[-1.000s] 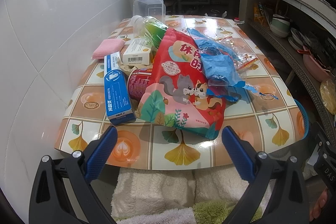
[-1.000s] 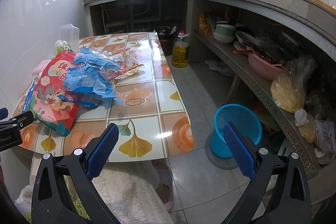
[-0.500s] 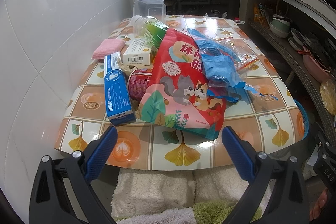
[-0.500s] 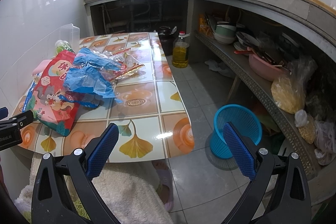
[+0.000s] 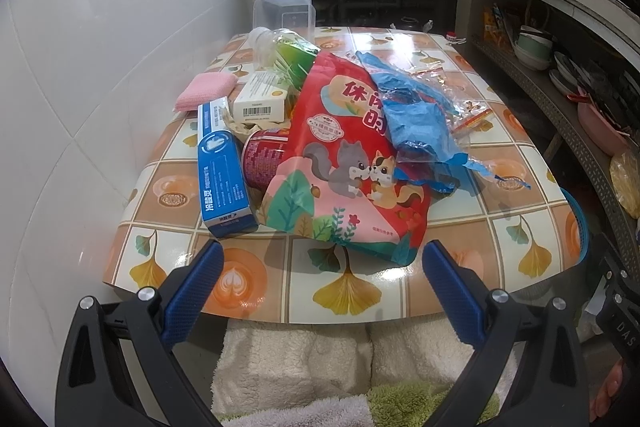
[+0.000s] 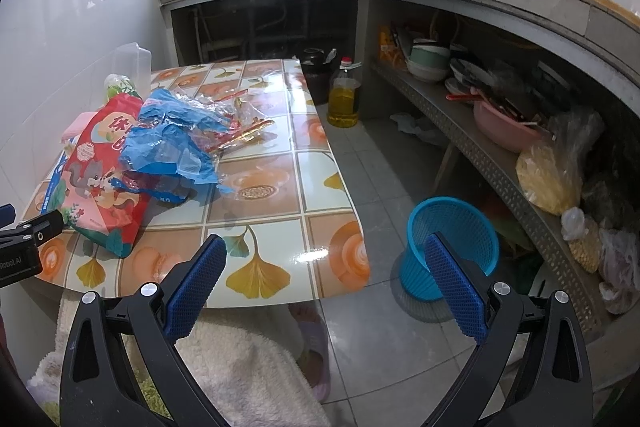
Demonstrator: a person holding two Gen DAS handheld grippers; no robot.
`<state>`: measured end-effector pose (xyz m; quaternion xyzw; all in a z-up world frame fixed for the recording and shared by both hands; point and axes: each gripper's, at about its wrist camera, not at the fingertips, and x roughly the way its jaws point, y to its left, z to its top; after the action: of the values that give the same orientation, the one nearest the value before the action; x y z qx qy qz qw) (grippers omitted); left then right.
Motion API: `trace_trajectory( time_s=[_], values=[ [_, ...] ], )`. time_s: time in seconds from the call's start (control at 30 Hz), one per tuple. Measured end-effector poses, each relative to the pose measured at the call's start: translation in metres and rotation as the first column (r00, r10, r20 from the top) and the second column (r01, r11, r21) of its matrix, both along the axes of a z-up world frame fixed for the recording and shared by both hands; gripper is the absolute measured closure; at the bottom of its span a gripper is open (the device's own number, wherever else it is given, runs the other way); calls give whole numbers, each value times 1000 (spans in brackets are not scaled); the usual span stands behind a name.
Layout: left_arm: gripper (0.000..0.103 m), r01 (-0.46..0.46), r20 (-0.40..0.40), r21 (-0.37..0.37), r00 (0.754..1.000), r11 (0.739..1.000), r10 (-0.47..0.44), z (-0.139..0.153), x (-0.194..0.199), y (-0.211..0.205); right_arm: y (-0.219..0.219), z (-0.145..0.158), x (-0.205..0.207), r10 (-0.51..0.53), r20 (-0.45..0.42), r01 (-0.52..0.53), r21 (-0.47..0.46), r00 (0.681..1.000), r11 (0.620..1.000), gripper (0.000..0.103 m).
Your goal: Collect trash
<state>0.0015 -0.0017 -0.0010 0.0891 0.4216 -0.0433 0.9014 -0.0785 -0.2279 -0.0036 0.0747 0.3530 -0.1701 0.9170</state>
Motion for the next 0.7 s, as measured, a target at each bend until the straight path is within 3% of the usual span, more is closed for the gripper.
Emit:
trace_trajectory(
  time_s=[0.7],
  values=[
    [6,-5,-6,-9,1000,1000,5,-3,1,6,-1,-3,-2,-3,-2,3,0,1000,1000,8]
  ],
)
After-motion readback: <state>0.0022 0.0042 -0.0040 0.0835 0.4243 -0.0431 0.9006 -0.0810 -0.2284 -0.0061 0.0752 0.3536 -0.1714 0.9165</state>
